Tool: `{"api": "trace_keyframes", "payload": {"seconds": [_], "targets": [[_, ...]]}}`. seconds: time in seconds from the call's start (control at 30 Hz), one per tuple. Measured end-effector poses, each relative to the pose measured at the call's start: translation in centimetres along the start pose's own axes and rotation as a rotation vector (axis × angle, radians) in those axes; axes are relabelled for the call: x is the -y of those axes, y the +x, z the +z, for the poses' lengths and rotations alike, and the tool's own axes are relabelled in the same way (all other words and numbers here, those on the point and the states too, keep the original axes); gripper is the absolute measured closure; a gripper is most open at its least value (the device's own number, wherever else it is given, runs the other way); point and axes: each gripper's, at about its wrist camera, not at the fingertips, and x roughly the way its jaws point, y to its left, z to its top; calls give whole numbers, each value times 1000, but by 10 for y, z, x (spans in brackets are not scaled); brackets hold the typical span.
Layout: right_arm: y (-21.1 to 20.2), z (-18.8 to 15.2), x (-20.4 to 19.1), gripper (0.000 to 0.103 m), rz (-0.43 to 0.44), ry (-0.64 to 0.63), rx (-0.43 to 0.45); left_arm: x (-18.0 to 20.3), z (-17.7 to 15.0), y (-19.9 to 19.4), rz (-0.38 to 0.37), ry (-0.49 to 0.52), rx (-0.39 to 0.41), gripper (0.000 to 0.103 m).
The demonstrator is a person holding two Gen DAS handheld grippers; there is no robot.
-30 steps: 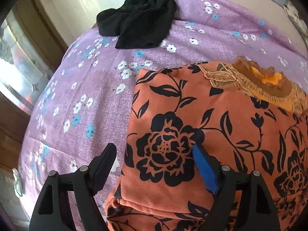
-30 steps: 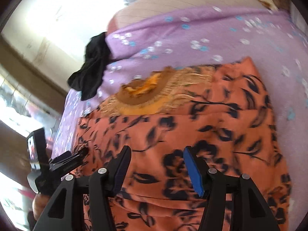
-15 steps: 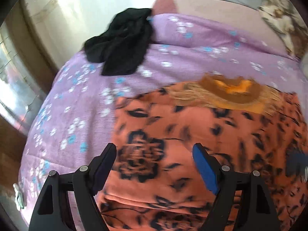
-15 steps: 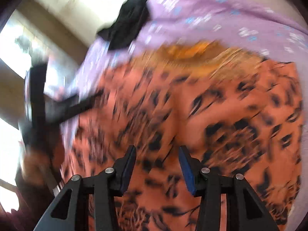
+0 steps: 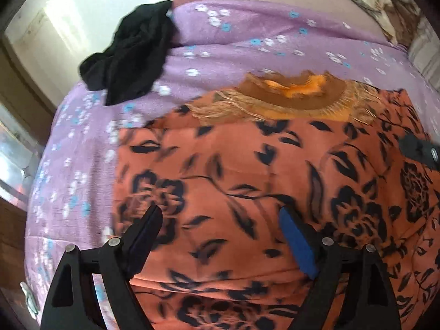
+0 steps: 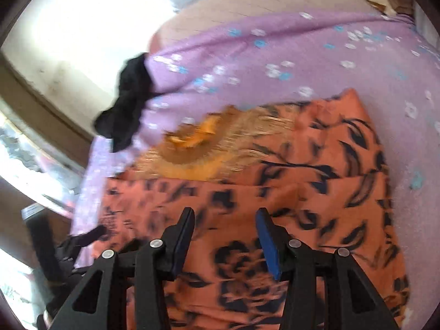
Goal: Fold small clothes
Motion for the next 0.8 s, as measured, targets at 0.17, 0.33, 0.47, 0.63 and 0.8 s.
{"api": "trace_keyframes", "payload": {"seconds": [0.17, 0.33, 0.47, 0.63, 0.8], "targets": [[24, -11, -15, 52, -36, -71, -114, -39, 4, 7, 91, -108, 6, 16], [16, -2, -16, 52, -23, -63, -121, -57, -2, 26, 85, -187, -76, 16], [-12, 4, -6, 52, -47, -43, -60, -47, -1, 11, 49, -161, -28, 16], [-34, -5, 27, 52, -115, 18, -56, -26, -9, 14, 53, -111, -45, 16], [-33, -25, 48, 56, -189, 56, -104, -14, -13, 6, 104, -67, 4, 16]]}}
